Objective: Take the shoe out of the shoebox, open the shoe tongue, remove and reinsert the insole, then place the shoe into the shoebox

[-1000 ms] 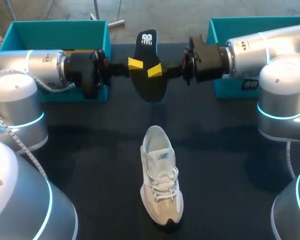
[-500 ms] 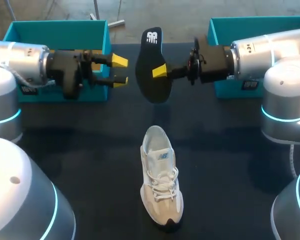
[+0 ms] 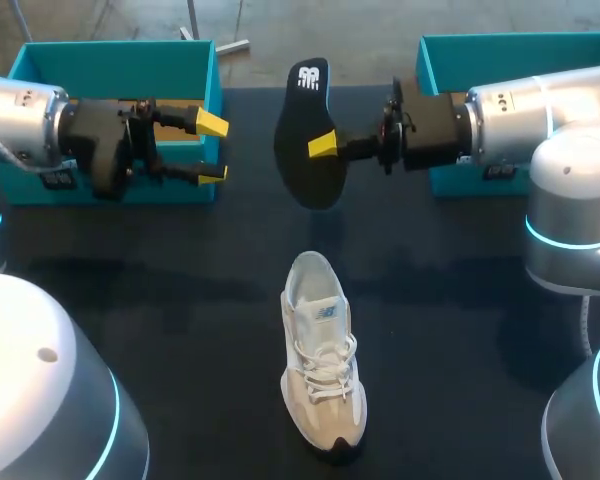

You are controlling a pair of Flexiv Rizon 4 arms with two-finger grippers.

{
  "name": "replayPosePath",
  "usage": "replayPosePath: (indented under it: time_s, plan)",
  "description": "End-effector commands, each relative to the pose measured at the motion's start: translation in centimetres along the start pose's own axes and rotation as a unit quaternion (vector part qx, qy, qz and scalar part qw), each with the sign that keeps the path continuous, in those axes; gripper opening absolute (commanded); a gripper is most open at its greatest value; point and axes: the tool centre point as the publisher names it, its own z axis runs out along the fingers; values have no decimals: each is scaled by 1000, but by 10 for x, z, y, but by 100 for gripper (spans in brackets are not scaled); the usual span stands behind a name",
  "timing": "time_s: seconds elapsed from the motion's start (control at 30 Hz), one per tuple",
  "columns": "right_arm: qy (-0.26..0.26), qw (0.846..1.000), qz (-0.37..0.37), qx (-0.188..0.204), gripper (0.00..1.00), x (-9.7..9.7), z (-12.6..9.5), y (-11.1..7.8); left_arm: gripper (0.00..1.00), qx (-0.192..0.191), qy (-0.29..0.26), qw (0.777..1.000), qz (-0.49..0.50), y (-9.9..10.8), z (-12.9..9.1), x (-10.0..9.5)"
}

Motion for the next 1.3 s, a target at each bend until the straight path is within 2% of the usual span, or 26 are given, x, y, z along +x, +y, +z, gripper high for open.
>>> replayPosePath:
  time_s: [0.03,0.23,0.4,0.47,0.53,1.1,1.17,1.3]
  plan:
    - [-2,1000,0,-1,0,0,1,-1,100,-1,1,1000,0,-1,0,0]
    - [13,999,-36,3,0,-14,0,-9,100,-37,48,990,-129,-22,-12,10]
    - [6,998,-59,0,0,-18,-5,-12,100,-51,93,977,-184,-46,-24,12]
    - [1,998,-71,-2,0,-19,-6,-14,100,-55,110,968,-220,-53,-26,14]
    - [-14,996,-87,-5,0,-21,-6,-16,100,-82,156,954,-241,-56,-29,17]
    - [-12,995,-96,-13,0,-24,-6,-18,100,-82,156,954,-241,-56,-29,17]
    - [-12,995,-96,-13,0,-24,-6,-18,100,-102,172,944,-263,-62,-11,23]
    - [-23,993,-117,-9,0,-21,-11,-25,100,-137,208,909,-334,-73,6,35]
